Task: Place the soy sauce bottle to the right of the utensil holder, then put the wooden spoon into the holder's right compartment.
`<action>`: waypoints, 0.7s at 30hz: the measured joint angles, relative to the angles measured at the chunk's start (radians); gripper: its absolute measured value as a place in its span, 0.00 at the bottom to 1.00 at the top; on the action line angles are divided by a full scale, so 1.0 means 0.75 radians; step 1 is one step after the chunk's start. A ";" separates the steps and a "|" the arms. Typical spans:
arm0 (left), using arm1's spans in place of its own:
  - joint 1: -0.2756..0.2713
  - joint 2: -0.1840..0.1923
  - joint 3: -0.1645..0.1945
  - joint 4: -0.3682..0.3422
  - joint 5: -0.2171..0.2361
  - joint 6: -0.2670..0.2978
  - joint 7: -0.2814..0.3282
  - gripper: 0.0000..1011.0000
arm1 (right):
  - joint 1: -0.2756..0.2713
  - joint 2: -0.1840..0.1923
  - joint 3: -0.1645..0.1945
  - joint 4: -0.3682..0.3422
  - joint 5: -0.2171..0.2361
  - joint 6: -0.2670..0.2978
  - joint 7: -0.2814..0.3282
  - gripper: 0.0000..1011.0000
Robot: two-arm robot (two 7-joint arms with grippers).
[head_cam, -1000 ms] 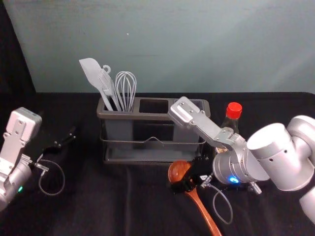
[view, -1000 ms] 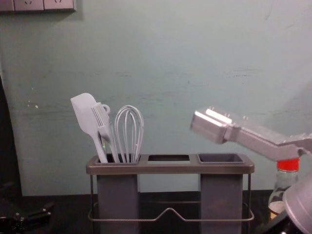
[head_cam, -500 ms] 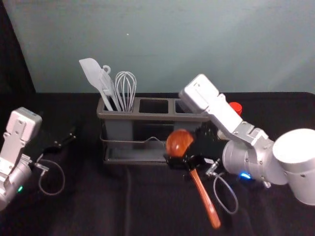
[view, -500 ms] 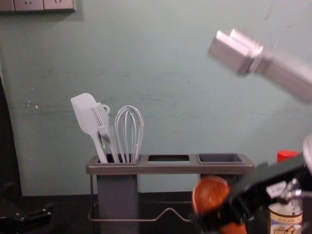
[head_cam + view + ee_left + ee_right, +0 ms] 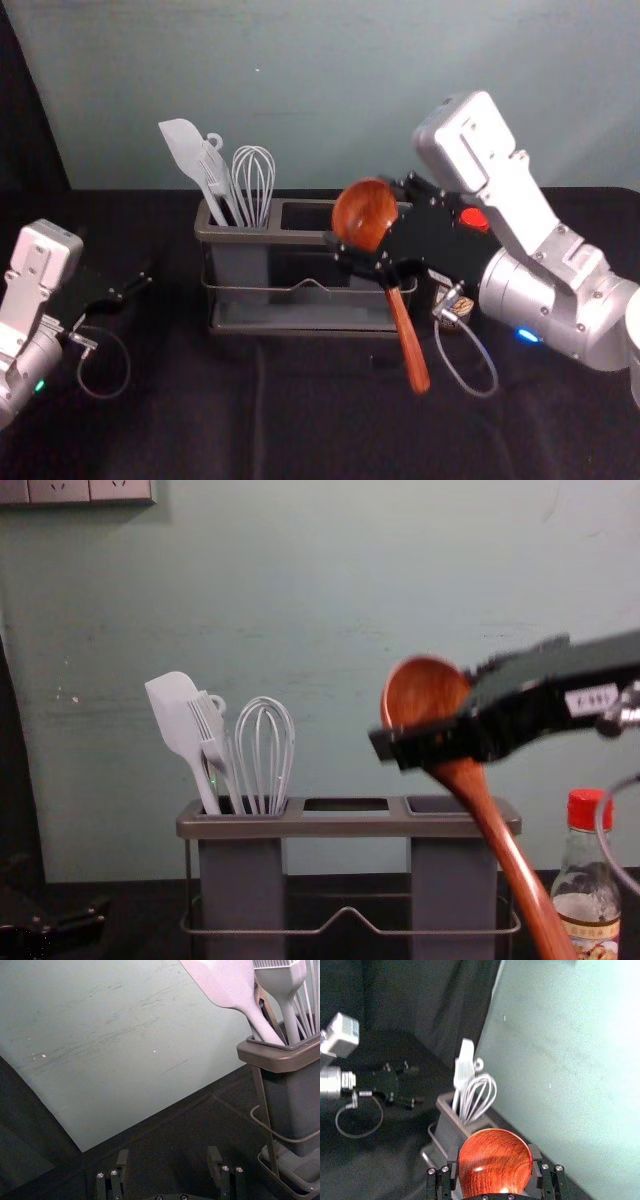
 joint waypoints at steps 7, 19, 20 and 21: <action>0.000 0.000 0.000 0.000 0.000 0.000 0.000 1.00 | 0.008 0.000 0.054 0.020 0.009 -0.185 0.047 0.84; 0.000 0.000 0.000 0.000 0.000 0.000 0.000 1.00 | 0.167 -0.088 0.089 0.187 0.024 -0.304 0.082 0.84; 0.000 0.000 0.000 0.000 0.000 0.000 0.000 1.00 | 0.183 -0.094 0.089 0.204 0.028 -0.309 0.085 0.84; 0.000 0.000 0.000 0.000 0.000 0.000 0.000 1.00 | 0.199 -0.099 0.087 0.219 0.032 -0.314 0.091 0.84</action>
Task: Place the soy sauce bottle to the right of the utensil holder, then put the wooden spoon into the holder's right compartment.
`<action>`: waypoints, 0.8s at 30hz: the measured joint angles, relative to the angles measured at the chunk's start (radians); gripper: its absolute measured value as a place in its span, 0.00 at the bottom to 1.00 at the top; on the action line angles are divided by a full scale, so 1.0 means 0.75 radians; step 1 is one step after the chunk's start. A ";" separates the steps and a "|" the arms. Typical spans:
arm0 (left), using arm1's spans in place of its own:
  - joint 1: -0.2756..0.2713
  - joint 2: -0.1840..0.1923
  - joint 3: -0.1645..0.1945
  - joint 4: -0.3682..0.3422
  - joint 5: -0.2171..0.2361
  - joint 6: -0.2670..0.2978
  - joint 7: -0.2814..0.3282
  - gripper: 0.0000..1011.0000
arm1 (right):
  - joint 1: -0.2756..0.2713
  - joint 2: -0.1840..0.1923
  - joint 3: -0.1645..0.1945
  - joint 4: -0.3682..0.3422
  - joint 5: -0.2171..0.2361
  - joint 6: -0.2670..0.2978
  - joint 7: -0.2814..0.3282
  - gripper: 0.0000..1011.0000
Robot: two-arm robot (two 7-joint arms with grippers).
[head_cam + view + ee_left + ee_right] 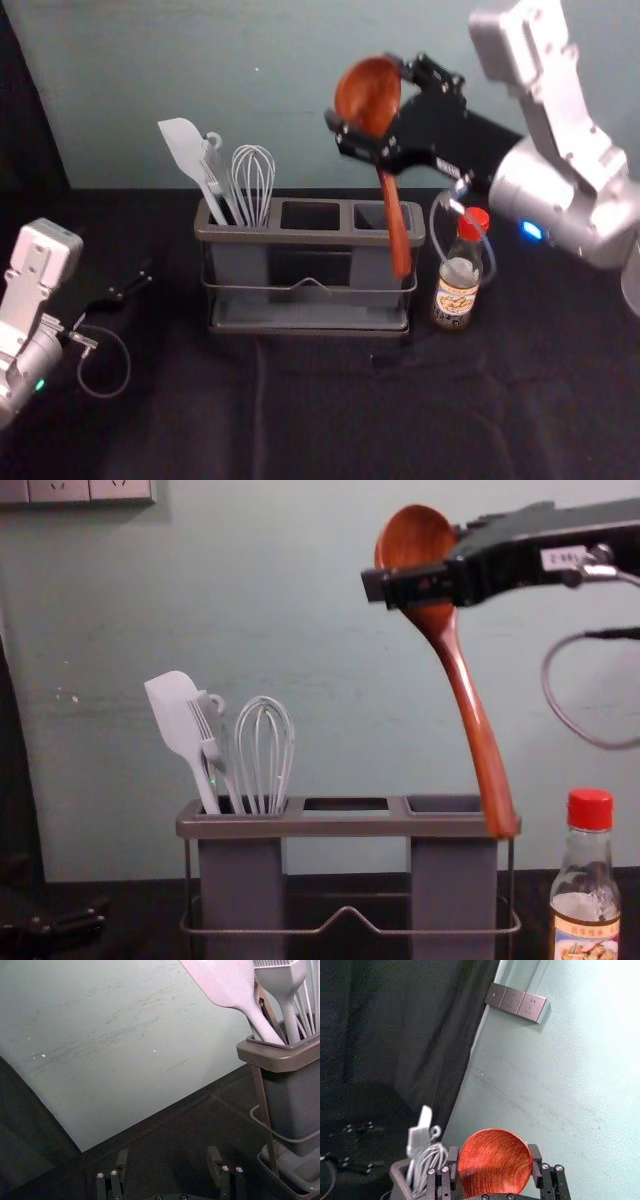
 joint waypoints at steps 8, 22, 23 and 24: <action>0.000 0.000 0.000 0.000 0.000 0.000 0.000 1.00 | 0.162 -0.039 -0.039 0.140 0.003 0.010 0.017 0.84; 0.000 0.000 0.000 0.000 0.000 0.000 0.000 1.00 | 0.311 -0.090 -0.100 0.318 -0.038 0.036 0.020 0.84; 0.000 0.000 0.000 0.000 0.000 0.000 0.000 1.00 | 0.315 -0.093 -0.101 0.328 -0.039 0.036 0.020 0.84; 0.000 0.000 0.000 0.000 0.000 0.000 0.000 1.00 | 0.320 -0.096 -0.103 0.343 -0.041 0.036 0.020 0.84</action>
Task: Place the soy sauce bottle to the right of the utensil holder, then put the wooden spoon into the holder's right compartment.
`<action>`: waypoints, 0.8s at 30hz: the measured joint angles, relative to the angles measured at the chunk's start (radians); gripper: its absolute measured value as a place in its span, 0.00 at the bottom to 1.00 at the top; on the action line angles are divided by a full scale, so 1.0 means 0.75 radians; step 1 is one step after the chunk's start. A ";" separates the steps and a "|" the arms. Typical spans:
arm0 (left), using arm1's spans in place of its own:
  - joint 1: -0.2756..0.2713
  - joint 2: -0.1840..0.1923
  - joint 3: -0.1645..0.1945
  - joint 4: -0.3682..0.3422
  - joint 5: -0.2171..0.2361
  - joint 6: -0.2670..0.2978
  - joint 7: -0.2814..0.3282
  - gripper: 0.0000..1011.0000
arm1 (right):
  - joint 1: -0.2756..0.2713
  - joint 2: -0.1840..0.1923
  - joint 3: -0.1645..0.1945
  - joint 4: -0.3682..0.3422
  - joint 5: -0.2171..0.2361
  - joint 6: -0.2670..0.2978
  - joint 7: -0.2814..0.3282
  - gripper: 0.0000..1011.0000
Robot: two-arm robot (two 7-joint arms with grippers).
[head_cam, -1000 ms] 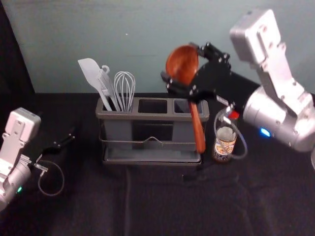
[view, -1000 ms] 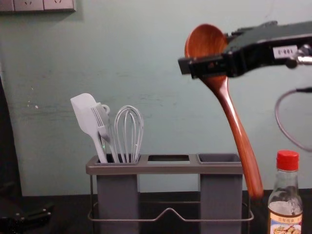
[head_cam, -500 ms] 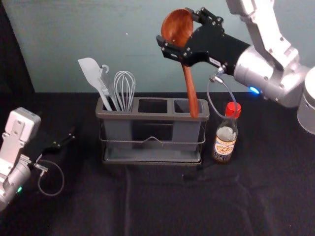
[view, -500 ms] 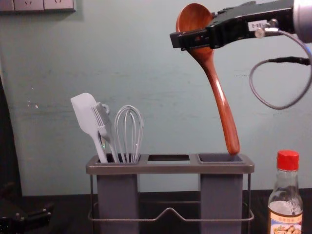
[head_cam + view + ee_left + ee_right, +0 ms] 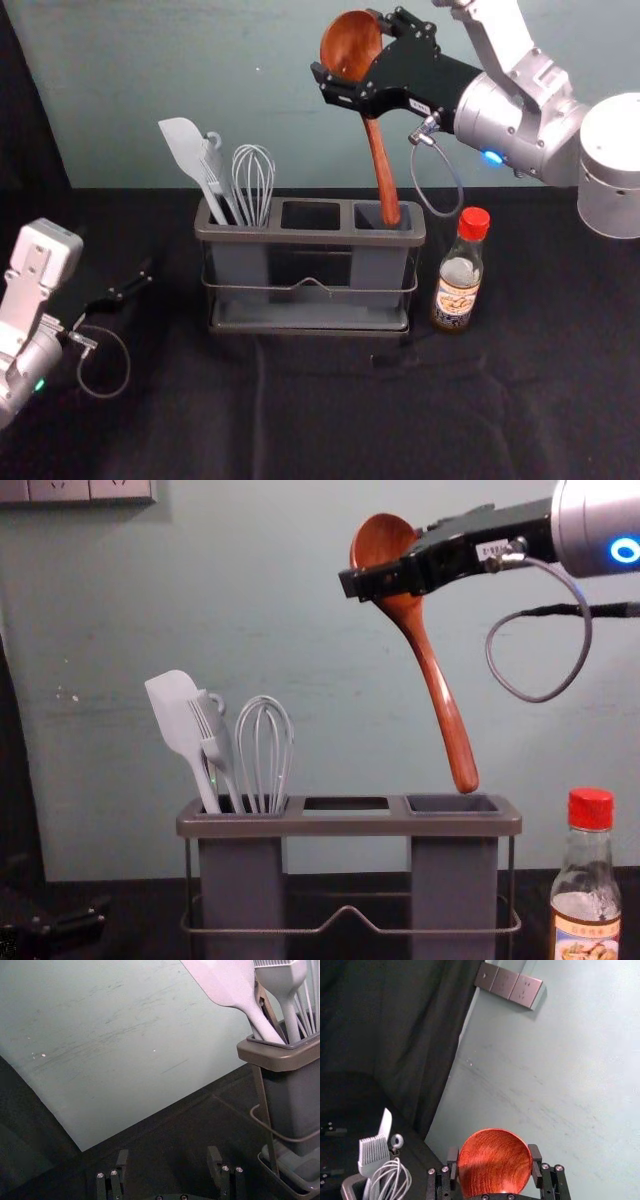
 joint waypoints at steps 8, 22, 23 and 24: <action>0.000 0.000 0.000 0.000 0.000 0.000 0.000 1.00 | 0.022 -0.017 -0.012 0.078 -0.004 -0.018 0.005 0.84; 0.000 0.000 0.000 0.000 0.000 0.000 0.000 1.00 | -0.004 -0.010 -0.016 0.105 -0.003 -0.019 0.014 0.84; 0.000 0.000 0.000 0.000 0.000 0.000 0.000 1.00 | -0.007 -0.009 -0.013 0.101 -0.003 -0.017 0.014 0.84; 0.000 0.000 0.000 0.000 0.000 0.000 0.000 1.00 | -0.010 -0.007 -0.009 0.098 -0.002 -0.015 0.013 0.84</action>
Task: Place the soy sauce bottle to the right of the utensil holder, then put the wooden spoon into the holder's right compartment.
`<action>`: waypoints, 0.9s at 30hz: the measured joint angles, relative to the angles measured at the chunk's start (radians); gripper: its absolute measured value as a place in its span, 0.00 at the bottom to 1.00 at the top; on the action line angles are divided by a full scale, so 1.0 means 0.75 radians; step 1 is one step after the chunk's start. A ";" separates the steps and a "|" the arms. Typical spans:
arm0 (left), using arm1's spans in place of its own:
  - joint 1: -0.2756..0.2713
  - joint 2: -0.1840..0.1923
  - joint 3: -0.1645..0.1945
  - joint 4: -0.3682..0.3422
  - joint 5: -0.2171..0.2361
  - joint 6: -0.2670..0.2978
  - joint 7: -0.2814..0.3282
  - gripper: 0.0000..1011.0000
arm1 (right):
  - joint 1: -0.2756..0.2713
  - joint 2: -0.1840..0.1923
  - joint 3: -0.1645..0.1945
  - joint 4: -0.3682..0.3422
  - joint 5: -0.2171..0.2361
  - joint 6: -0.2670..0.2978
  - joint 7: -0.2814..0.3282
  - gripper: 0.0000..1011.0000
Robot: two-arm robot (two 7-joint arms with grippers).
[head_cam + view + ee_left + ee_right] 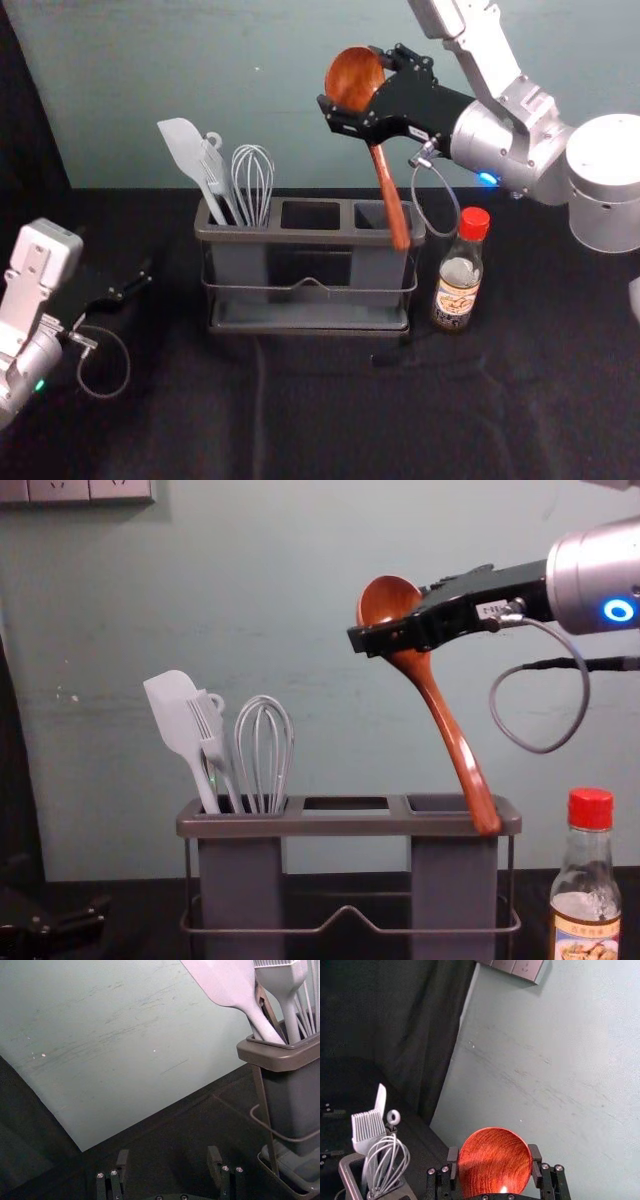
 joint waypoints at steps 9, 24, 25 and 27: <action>0.000 0.000 0.000 0.000 0.000 0.000 0.000 1.00 | -0.005 0.010 0.019 -0.053 0.020 0.004 0.001 0.84; 0.000 0.000 0.000 0.000 0.000 0.000 0.000 1.00 | 0.107 -0.021 -0.007 0.078 0.013 -0.010 0.009 0.83; 0.000 0.000 0.000 0.000 0.000 0.000 0.000 1.00 | 0.112 -0.023 -0.008 0.086 0.013 -0.012 0.010 0.84; 0.000 0.000 0.000 0.000 0.000 0.000 0.000 1.00 | 0.127 -0.030 -0.013 0.116 0.011 -0.018 0.012 0.84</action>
